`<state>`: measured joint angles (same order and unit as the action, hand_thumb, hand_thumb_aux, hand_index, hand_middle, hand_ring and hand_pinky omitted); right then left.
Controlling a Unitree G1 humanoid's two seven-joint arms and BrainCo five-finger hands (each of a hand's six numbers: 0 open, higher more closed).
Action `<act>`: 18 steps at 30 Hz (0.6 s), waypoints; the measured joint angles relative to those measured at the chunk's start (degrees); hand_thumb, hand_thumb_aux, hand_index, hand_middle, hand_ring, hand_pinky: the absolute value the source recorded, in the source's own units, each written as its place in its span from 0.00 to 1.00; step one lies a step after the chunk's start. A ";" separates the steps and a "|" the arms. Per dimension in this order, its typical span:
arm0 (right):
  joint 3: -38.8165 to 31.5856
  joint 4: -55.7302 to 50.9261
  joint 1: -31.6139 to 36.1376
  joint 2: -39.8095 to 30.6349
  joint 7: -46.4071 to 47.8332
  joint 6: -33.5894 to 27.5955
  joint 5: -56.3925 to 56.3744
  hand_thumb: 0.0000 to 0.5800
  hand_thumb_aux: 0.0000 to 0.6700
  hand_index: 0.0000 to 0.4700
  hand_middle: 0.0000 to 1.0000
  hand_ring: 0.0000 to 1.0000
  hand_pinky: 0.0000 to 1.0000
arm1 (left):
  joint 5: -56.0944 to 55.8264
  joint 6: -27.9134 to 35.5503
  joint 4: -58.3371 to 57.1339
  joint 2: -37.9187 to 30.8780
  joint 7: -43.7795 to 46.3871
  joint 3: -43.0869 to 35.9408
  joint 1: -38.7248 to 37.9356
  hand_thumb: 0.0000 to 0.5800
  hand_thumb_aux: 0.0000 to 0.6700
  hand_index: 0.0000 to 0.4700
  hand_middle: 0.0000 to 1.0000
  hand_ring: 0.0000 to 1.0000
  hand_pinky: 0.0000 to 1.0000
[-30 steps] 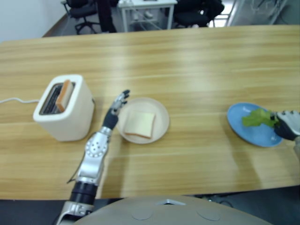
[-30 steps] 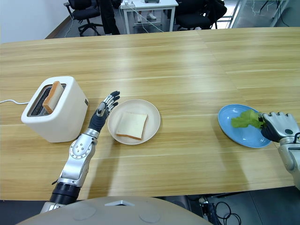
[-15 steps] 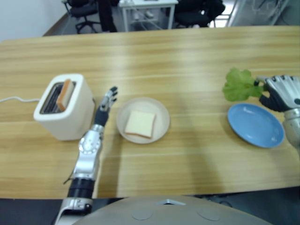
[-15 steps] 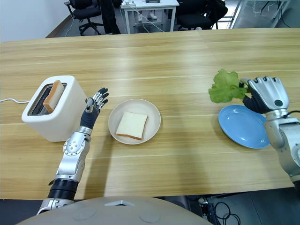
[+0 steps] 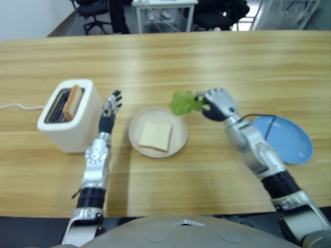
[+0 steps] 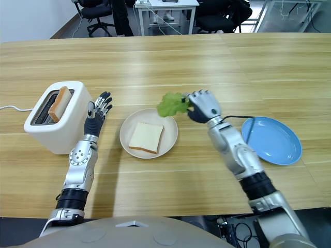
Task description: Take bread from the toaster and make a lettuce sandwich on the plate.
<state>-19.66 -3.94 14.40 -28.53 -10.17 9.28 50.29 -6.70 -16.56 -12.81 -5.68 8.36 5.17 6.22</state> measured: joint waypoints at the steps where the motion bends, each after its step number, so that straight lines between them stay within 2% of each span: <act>1: -1.24 -1.76 0.30 1.22 -0.17 0.29 0.57 1.00 1.00 0.98 1.00 1.00 1.00 | 0.01 -0.02 -0.14 0.02 0.00 0.00 0.01 0.00 0.00 0.00 0.00 0.00 0.00; 7: -7.96 -11.59 2.05 8.13 -2.18 1.88 2.69 1.00 1.00 0.98 1.00 1.00 1.00 | 0.28 -0.19 -0.86 0.39 -0.09 -0.23 0.14 0.00 0.00 0.00 0.00 0.00 0.00; 13: -11.63 -18.34 3.43 11.97 -4.52 2.10 3.40 1.00 1.00 0.98 1.00 1.00 1.00 | 1.45 -0.39 -1.19 0.65 -0.35 -0.96 0.24 0.00 0.00 0.00 0.00 0.00 0.00; 18: -12.24 -19.85 4.04 13.15 -5.23 2.20 3.41 1.00 1.00 0.98 1.00 1.00 1.00 | 1.93 -0.56 -1.55 0.72 -0.37 -1.11 0.26 0.00 0.00 0.00 0.00 0.00 0.00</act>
<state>-31.89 -23.80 18.44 -15.38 -15.41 11.48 53.70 -4.77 -17.12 -14.36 -4.96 7.99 4.07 6.48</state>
